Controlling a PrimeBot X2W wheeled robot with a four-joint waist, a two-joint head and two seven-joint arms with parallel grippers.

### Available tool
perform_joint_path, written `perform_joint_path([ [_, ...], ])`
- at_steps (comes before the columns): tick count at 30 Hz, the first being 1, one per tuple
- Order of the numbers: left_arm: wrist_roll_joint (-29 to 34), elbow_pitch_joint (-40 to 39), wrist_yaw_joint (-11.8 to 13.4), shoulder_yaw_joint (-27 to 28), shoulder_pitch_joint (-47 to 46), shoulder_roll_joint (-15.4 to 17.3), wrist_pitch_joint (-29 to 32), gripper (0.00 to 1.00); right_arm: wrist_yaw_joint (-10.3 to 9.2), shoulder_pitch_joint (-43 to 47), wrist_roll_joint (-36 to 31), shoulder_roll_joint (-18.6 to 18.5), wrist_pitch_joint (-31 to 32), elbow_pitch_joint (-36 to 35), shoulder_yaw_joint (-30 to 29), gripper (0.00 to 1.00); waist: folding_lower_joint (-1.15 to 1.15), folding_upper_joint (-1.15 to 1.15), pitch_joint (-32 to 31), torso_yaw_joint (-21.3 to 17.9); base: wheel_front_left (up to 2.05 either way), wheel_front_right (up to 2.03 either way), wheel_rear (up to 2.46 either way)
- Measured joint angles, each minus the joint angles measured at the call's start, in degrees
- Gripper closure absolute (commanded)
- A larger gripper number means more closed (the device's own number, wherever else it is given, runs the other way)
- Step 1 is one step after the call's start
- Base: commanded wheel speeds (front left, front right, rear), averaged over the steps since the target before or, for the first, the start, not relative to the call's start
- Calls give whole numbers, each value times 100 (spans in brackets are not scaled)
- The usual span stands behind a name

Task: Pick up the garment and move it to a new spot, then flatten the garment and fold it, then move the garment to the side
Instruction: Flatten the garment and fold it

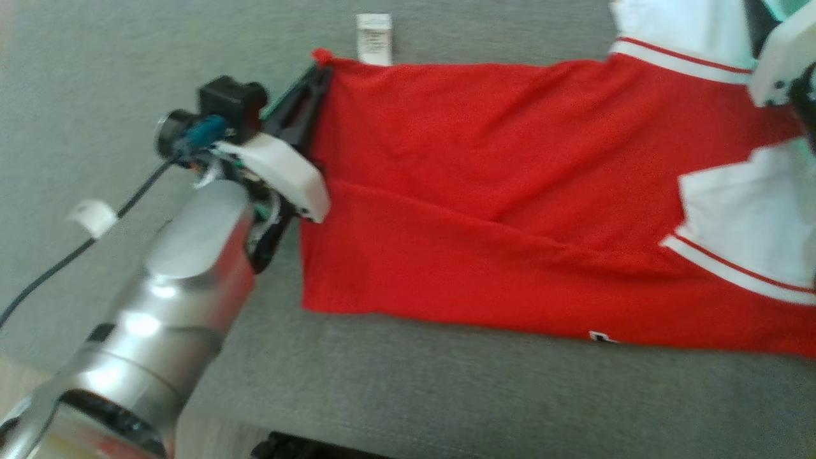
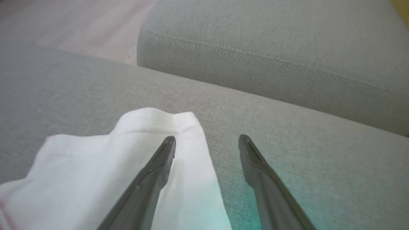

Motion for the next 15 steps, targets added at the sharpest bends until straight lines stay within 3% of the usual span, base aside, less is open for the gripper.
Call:
perform_joint_path([
  [10,-308,343,0,-558,-232,-372,-297,100,0,-545,-234,-190,375,766,219,0,-1,0,170,649,0,0,0],
  [11,-357,372,0,-577,-232,-372,-302,100,0,-580,-181,-187,436,790,241,37,-1,0,179,642,0,0,0],
  [12,-405,402,0,-599,-235,-371,-327,100,0,-609,-123,-185,472,804,252,100,-1,0,184,624,0,0,0],
  [15,-478,525,0,-669,-272,-360,-385,100,0,-639,-158,-186,314,824,310,100,-1,0,185,545,0,0,0],
])
